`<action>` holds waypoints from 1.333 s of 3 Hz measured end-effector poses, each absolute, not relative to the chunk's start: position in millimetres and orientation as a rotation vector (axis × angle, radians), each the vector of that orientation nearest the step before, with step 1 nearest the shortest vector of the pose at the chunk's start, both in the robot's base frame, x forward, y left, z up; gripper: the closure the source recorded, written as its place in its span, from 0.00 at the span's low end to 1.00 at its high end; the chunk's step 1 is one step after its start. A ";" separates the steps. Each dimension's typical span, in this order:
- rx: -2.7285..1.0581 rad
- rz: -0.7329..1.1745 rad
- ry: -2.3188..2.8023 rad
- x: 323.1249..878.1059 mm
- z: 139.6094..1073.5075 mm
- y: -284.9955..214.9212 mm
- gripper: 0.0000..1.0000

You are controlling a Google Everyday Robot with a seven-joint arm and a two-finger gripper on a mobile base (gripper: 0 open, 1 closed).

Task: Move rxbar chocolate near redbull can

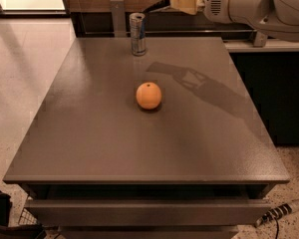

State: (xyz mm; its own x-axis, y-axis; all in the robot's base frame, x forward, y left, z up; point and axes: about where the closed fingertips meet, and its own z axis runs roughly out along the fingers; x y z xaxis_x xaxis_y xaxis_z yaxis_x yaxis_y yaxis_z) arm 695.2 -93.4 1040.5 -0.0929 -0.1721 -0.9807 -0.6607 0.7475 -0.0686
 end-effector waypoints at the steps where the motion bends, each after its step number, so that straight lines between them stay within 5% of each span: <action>1: -0.594 0.460 1.669 714.6 1013.4 -119.7 1.00; 4: -0.520 0.532 1.703 765.1 914.9 -105.0 0.97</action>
Offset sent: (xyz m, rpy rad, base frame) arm 0.0595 -0.0621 -0.0966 0.0915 0.0655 -0.1497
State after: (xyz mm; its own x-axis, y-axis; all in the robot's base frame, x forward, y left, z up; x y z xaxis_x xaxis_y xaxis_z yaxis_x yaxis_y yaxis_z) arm 765.1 -105.0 914.9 -0.1826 -0.0549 -0.9817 -0.6039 0.7941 0.0680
